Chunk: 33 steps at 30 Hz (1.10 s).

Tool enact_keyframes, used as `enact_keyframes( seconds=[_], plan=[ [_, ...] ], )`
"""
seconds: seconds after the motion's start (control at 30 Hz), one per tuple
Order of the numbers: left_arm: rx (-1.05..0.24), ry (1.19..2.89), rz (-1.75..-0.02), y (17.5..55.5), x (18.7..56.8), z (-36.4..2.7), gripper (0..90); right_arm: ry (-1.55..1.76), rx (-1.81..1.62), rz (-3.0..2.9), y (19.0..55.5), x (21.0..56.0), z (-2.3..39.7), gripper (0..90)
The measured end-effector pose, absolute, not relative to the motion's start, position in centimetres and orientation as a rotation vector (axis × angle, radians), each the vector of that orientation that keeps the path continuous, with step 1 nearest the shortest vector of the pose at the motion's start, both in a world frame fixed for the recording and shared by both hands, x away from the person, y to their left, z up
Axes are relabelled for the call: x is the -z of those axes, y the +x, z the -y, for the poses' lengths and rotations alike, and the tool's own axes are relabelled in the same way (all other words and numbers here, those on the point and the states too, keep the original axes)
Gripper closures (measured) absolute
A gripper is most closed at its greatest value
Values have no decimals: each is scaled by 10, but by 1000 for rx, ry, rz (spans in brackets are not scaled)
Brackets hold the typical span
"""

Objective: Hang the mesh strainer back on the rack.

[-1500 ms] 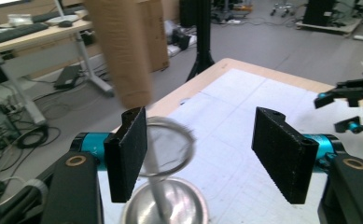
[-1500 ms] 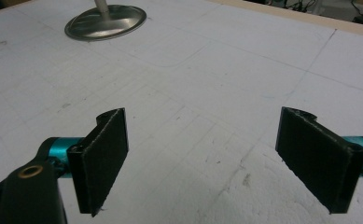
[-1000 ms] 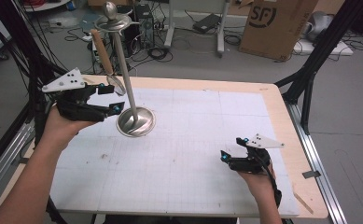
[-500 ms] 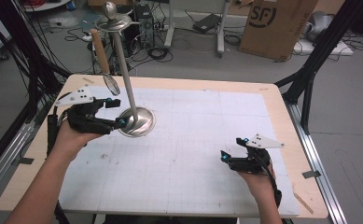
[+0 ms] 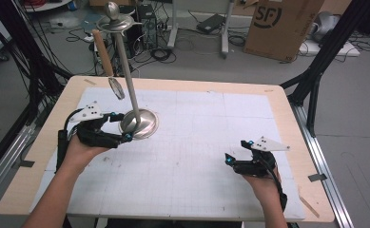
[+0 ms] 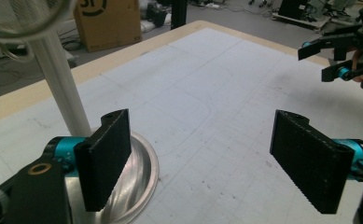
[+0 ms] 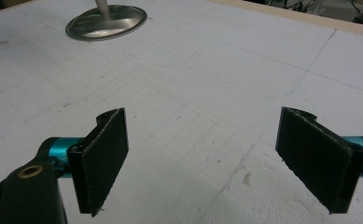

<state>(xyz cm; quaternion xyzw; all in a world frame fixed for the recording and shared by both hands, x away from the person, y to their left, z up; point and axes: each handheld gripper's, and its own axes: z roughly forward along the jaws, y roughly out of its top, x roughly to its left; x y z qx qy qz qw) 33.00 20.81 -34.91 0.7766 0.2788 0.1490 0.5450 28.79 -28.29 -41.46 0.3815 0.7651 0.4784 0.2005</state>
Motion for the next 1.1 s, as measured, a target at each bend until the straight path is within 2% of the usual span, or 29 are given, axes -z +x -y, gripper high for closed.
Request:
enact_keyframes(
  seconds=[0.57, 1.1],
  plan=[
    [-431, 1864, -737, 329, 388, -210, 195, 1072, -1320, -2157, 289, 418, 281, 159],
    [-447, 1889, -744, 331, 403, -203, 186, 1065, -1310, -2175, 289, 420, 277, 159]
  ],
)
